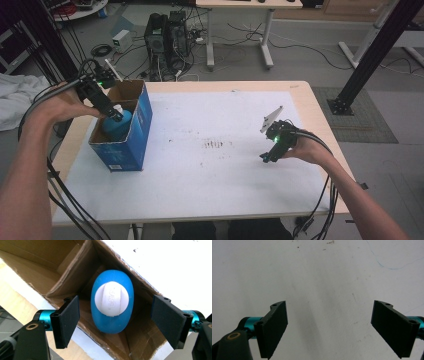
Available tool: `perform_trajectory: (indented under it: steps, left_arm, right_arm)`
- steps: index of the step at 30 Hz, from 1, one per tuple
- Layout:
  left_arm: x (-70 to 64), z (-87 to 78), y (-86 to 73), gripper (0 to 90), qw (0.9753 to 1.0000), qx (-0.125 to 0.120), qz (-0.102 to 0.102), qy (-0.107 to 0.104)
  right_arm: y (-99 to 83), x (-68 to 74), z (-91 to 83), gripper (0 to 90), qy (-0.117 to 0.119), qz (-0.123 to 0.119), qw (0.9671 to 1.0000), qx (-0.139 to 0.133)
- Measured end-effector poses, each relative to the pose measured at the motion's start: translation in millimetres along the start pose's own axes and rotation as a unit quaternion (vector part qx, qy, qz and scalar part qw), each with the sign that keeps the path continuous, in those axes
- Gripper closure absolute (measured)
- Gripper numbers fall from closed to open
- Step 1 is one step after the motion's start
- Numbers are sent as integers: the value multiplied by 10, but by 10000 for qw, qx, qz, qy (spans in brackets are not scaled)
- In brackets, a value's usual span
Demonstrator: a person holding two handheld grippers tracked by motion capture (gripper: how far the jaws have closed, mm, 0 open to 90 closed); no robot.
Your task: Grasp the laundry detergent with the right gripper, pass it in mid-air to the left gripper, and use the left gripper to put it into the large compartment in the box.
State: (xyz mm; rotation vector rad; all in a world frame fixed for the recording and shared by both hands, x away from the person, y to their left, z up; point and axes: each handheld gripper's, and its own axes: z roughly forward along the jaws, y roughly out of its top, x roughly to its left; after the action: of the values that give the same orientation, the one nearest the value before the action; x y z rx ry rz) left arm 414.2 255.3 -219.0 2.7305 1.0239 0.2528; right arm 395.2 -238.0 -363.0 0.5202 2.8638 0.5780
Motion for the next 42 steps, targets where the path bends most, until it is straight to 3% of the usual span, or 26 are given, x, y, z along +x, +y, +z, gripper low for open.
perform_trajectory:
  steps: [2,8,12,13,15,16,18,21,23,24,26,30,32,34,35,36,42]
  left_arm:
    - [-22,-52,28,235,9999,-97,-44,43]
    - [-98,-176,132,223,9995,-284,85,59]
    - [-209,-259,250,222,9985,-436,325,-19]
    - [-286,-276,327,222,9978,-474,464,-34]
    - [-356,-275,403,214,9972,-448,606,-2]
    - [-404,-265,446,172,9969,-452,648,-9]
    - [-494,-237,535,172,9956,-431,826,-97]
    - [-647,-155,668,171,9933,-331,1091,-167]
    - [-756,-92,758,171,9898,-273,1372,-254]
    - [-851,-25,811,172,9882,-311,1454,-365]
    - [-974,80,894,172,9873,-251,1525,-366]
    - [-1207,348,1053,171,9796,-168,1892,-650]
    - [-1302,494,1120,171,9772,-136,1982,-747]
    - [-1365,605,1171,171,9769,-154,1982,-789]
    - [-1384,663,1196,171,9749,-114,2066,-821]
    - [-1405,707,1215,171,9743,-104,2098,-819]
    - [-1502,941,1272,171,9755,-40,2061,-769]
  right_arm:
    - [-5,-8,-9,131,0,-29,10000,-18]
    - [-20,-19,-21,131,-28,15,10000,-25]
    - [-19,-21,-23,131,-7,-16,10000,-30]
    - [-18,-21,-20,130,-29,-31,10000,-42]
    - [-13,-4,-24,130,-31,71,10000,-5]
    - [-12,-12,-14,131,-17,3,10000,-43]
    - [-8,-11,-19,131,-9,24,10000,-43]
    - [-8,-12,-22,131,-44,5,10000,-69]
    - [-10,-13,-25,131,-36,-2,10000,-92]
    - [-10,-10,-31,130,-48,31,9999,-86]
    - [-11,-15,-30,131,-42,37,9999,-89]
    - [-9,-24,-34,131,-54,101,9998,-131]
    - [-11,-23,-37,131,-72,92,9998,-166]
    - [-4,-22,-62,131,-53,96,9999,-106]
    - [-6,-16,-66,131,-86,125,9998,-125]
    - [-1,-37,-71,131,-100,-9,9998,-162]
    - [4,-54,-118,131,-134,39,9997,-184]
